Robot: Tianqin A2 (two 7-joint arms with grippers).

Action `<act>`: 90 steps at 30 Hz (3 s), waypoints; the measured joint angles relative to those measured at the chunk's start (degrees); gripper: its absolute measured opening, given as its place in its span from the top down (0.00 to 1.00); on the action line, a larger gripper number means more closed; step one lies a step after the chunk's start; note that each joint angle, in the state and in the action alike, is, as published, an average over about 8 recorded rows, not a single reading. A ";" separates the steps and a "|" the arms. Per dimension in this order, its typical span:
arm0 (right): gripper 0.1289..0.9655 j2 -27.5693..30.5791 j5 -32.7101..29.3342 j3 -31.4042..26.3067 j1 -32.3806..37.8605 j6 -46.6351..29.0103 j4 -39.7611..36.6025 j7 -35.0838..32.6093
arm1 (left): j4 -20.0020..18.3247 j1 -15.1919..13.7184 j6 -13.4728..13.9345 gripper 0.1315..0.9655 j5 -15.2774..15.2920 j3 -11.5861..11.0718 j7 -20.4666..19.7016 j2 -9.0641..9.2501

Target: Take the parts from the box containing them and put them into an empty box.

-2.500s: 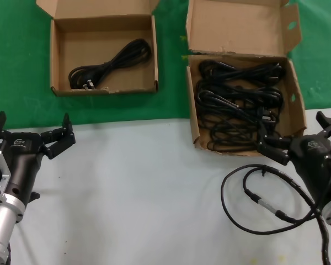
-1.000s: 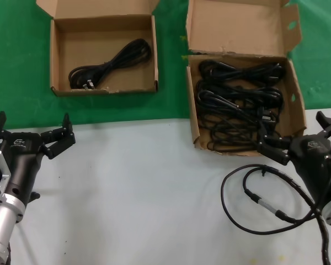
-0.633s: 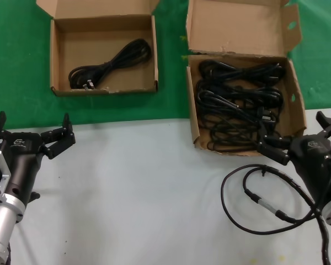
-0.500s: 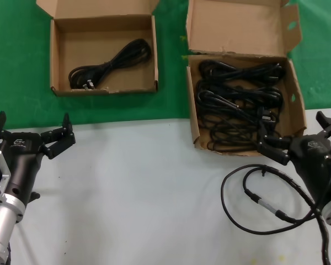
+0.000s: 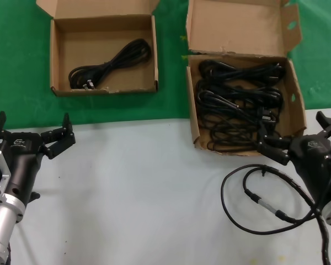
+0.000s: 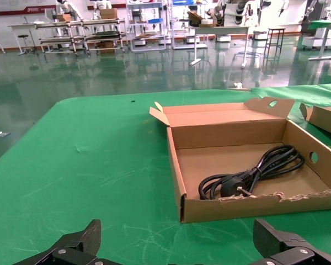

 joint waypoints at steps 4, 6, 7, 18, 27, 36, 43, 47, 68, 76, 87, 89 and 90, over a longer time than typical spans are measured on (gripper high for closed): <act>0.00 0.00 0.00 0.00 0.00 0.00 0.00 0.00 | 0.00 0.00 0.00 0.00 0.00 0.00 0.00 0.00; 0.00 0.00 0.00 0.00 0.00 0.00 0.00 0.00 | 0.00 0.00 0.00 0.00 0.00 0.00 0.00 0.00; 0.00 0.00 0.00 0.00 0.00 0.00 0.00 0.00 | 0.00 0.00 0.00 0.00 0.00 0.00 0.00 0.00; 0.00 0.00 0.00 0.00 0.00 0.00 0.00 0.00 | 0.00 0.00 0.00 0.00 0.00 0.00 0.00 0.00; 0.00 0.00 0.00 0.00 0.00 0.00 0.00 0.00 | 0.00 0.00 0.00 0.00 0.00 0.00 0.00 0.00; 0.00 0.00 0.00 0.00 0.00 0.00 0.00 0.00 | 0.00 0.00 0.00 0.00 0.00 0.00 0.00 0.00; 0.00 0.00 0.00 0.00 0.00 0.00 0.00 0.00 | 0.00 0.00 0.00 0.00 0.00 0.00 0.00 0.00; 0.00 0.00 0.00 0.00 0.00 0.00 0.00 0.00 | 0.00 0.00 0.00 0.00 0.00 0.00 0.00 0.00; 0.00 0.00 0.00 0.00 0.00 0.00 0.00 0.00 | 0.00 0.00 0.00 0.00 0.00 0.00 0.00 0.00; 0.00 0.00 0.00 0.00 0.00 0.00 0.00 0.00 | 0.00 0.00 0.00 0.00 0.00 0.00 0.00 0.00; 0.00 0.00 0.00 0.00 0.00 0.00 0.00 0.00 | 0.00 0.00 0.00 0.00 0.00 0.00 0.00 0.00; 0.00 0.00 0.00 0.00 0.00 0.00 0.00 0.00 | 0.00 0.00 0.00 0.00 0.00 0.00 0.00 0.00; 0.00 0.00 0.00 0.00 0.00 0.00 0.00 0.00 | 0.00 0.00 0.00 0.00 0.00 0.00 0.00 0.00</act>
